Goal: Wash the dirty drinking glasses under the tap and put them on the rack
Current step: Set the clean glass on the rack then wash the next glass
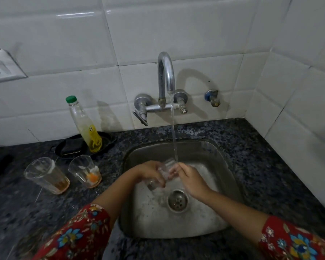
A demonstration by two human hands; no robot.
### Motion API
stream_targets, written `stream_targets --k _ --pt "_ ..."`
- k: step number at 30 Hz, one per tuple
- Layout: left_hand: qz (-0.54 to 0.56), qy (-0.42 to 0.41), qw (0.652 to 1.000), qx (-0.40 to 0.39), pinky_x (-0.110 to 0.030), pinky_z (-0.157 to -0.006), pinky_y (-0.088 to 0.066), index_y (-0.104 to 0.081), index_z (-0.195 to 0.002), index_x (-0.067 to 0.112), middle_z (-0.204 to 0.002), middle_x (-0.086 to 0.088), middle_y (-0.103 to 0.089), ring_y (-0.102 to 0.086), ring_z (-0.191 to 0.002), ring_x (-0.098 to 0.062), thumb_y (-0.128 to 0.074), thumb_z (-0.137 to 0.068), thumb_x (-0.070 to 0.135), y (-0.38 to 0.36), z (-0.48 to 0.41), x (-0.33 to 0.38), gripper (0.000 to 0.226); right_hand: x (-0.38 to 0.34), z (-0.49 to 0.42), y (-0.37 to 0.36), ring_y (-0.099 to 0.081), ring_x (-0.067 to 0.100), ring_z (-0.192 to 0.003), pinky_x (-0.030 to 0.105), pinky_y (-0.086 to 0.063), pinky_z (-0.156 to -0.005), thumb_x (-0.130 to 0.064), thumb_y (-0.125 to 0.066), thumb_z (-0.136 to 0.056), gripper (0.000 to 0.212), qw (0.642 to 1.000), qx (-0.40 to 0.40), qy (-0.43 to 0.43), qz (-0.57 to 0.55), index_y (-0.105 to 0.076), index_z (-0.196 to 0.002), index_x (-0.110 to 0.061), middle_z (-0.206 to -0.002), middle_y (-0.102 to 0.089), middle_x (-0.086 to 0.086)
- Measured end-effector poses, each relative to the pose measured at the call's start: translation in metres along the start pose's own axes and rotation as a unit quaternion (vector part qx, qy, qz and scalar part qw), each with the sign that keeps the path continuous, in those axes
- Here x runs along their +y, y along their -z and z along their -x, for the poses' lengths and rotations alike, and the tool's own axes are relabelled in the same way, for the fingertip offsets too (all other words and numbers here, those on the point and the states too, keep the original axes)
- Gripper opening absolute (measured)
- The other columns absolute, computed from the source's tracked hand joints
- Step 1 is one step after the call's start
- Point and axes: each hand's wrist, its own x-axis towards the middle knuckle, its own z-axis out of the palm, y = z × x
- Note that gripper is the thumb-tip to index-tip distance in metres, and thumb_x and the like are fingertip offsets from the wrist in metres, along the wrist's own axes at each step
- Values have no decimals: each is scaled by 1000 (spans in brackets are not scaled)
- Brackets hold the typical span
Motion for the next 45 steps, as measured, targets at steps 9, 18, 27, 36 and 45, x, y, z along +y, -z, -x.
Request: stream_targets --k 9,18,27,36,45 --pt "198 -53 970 131 -37 -72 -59 -62 -102 12 -92 -5 -70 -67 -82 -20 -78 -56 10 -42 -27 9 49 -13 -33 11 -63 33 -76 36 -42 -66 -34 -33 -100 39 947 63 120 292 -56 -90 -5 -81 -67 17" --pt "267 -183 946 -29 -27 -78 -55 -64 -96 8 -85 0 -72 -69 -84 -14 -69 -65 1 -16 -13 6 32 -30 -27 20 -59 34 -73 39 -41 -63 -47 -23 -92 50 935 -25 176 306 -52 -85 -7 -80 -64 15" --pt "186 -213 958 50 -33 -81 -55 -68 -87 11 -85 0 -71 -68 -86 -15 -76 -58 3 -13 -20 20 31 -40 -30 23 -59 27 -72 37 -44 -66 -32 -34 -100 27 963 3 134 234 -48 -85 -14 -78 -63 12" --pt "122 -182 945 244 -32 -77 -56 -61 -99 23 -90 7 -71 -68 -87 -12 -79 -57 27 -31 -18 23 46 -50 -37 13 -60 34 -81 40 -44 -71 -33 -31 -101 36 946 25 110 303 -51 -94 -4 -88 -64 19" --pt "42 -153 939 305 -32 -78 -56 -59 -102 26 -88 12 -68 -65 -83 -6 -80 -62 28 -30 -14 32 45 -47 -47 14 -60 33 -81 39 -44 -71 -29 -36 -101 29 965 17 79 249 -51 -86 -10 -86 -65 18"
